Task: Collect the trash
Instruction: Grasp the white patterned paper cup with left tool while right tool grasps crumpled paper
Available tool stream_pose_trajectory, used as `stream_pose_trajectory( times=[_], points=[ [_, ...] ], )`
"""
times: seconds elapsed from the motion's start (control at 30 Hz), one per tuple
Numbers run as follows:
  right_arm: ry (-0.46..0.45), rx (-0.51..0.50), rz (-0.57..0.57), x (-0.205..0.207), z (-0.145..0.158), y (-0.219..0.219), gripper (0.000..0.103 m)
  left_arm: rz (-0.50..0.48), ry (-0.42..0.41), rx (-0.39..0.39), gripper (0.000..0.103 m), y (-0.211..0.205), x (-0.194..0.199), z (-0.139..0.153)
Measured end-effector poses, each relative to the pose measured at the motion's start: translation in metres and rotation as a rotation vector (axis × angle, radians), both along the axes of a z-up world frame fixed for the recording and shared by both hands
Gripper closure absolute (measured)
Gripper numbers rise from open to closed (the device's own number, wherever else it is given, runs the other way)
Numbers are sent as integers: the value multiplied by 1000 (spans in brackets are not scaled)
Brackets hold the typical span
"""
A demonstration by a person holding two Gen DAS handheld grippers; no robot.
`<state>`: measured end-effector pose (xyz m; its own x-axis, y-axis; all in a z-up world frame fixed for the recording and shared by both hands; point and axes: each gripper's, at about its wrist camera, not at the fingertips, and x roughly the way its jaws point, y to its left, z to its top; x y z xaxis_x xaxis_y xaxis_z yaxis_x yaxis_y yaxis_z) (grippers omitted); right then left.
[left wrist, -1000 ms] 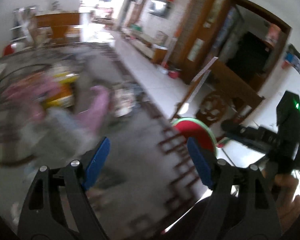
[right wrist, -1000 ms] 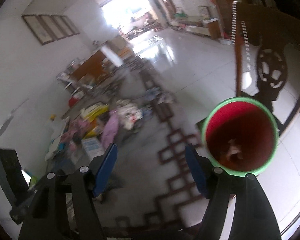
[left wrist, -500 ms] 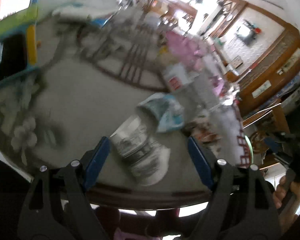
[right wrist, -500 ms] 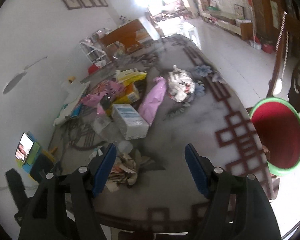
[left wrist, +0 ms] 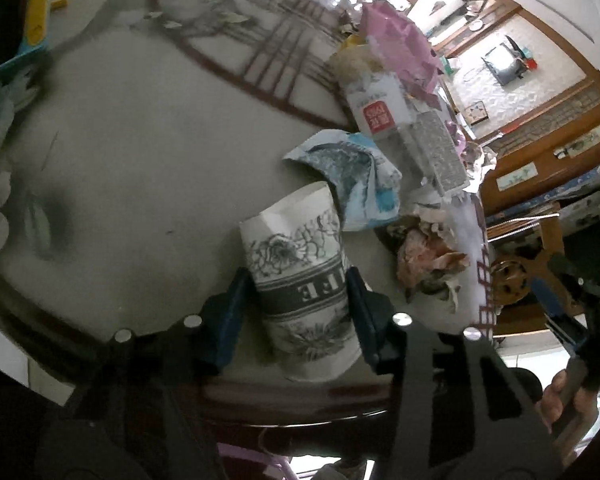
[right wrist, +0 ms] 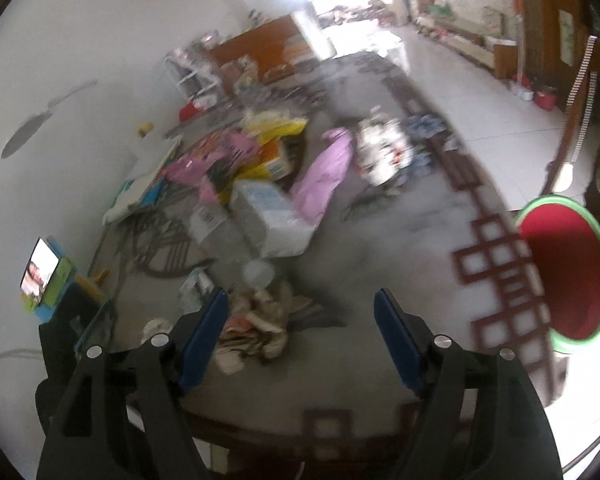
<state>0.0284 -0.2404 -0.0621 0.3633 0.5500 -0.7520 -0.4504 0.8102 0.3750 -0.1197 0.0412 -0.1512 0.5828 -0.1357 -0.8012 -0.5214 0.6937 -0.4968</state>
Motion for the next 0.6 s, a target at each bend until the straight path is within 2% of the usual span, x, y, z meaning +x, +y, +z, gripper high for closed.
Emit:
stream_pose_trajectory(
  times=[0.17, 0.27, 0.6],
  points=[
    [75, -36, 126, -1, -27, 50, 27, -22, -29, 72, 57, -5, -1, 13],
    [132, -64, 163, 1, -47, 71, 27, -20, -22, 67, 57, -2, 0, 11],
    [233, -42, 151, 12, -72, 80, 27, 11, -1, 26, 55, 1, 1, 1]
  ],
)
